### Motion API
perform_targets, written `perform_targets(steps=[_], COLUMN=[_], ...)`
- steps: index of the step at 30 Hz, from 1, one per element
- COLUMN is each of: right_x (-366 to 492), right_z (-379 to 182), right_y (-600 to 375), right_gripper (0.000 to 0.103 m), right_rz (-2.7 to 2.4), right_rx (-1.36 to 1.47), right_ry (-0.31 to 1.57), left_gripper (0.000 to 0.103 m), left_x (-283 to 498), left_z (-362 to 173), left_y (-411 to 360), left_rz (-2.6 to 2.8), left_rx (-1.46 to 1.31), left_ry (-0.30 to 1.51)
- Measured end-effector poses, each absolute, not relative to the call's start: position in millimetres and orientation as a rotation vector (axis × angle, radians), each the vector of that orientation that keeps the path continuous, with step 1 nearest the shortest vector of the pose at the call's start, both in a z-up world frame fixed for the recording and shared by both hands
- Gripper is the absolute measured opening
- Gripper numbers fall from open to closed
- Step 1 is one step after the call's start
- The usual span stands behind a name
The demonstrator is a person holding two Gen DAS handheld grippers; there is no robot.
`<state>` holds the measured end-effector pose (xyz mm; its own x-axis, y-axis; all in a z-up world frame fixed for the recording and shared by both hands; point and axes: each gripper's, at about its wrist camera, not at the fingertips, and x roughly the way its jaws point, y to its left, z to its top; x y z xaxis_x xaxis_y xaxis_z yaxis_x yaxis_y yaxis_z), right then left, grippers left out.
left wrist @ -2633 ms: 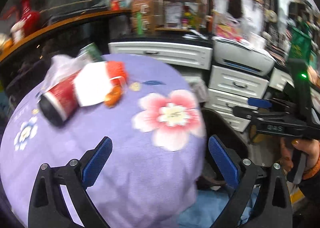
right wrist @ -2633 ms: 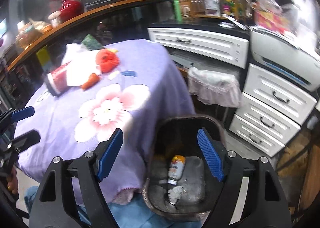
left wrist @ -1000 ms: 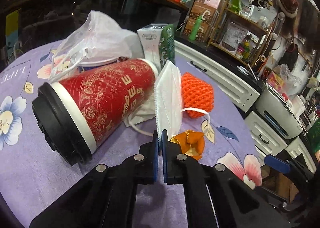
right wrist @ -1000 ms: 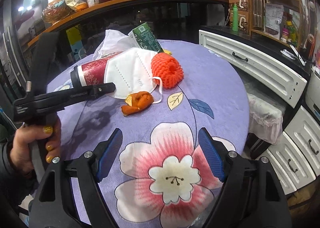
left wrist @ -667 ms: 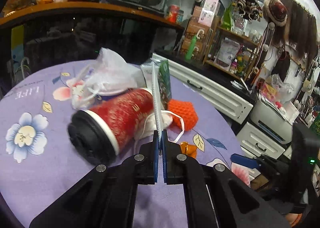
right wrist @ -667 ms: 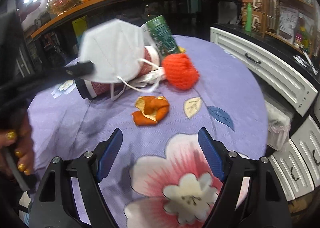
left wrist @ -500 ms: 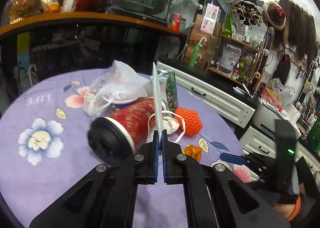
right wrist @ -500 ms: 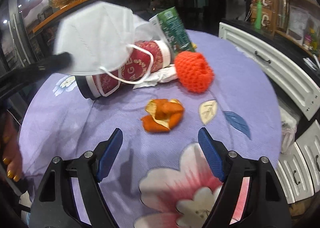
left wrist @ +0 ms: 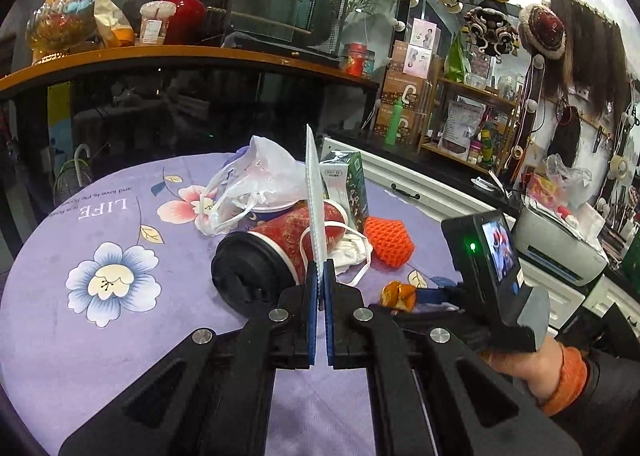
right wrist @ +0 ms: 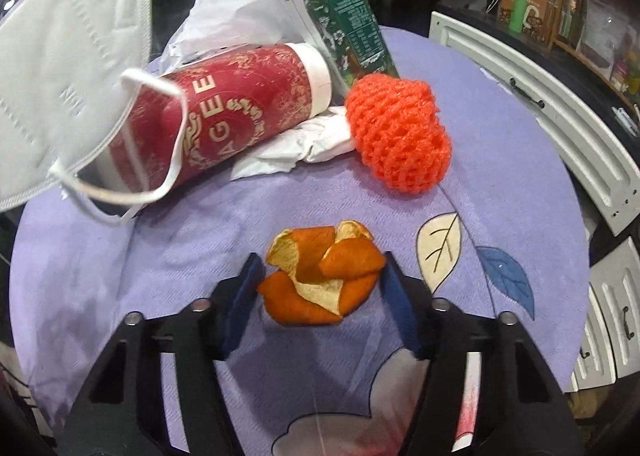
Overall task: Collect trash
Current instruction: 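Grasp the orange peel with the right tool while the left tool lifts the mask, then carry mask and peel over the black bin and open both tools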
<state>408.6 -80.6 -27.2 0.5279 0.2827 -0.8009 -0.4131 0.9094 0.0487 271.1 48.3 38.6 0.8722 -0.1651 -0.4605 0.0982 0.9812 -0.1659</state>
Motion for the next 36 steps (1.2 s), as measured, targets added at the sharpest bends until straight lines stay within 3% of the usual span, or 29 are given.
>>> perform_targets(steps=[10, 22, 36], right_x=[378.8, 305.4, 214.9], right_z=[-20.7, 3.7, -3.8], right_y=[-89.7, -154.9, -287.5], right_gripper=[0.045, 0.044, 0.044], right_rz=[0.413, 0.401, 0.191], right_rx=[-0.162, -0.028, 0.029], right_ry=[0.861, 0.777, 0.728], left_gripper=[0.004, 0.004, 0.004], left_x=[254.9, 222.2, 194.7], left_z=[35.4, 46.0, 31.1], left_y=[39.6, 0.1, -113.0], left_rz=[-0.161, -0.245, -0.464], left_rx=[-0.136, -0.148, -0.081], left_ry=[0.492, 0.474, 0.535])
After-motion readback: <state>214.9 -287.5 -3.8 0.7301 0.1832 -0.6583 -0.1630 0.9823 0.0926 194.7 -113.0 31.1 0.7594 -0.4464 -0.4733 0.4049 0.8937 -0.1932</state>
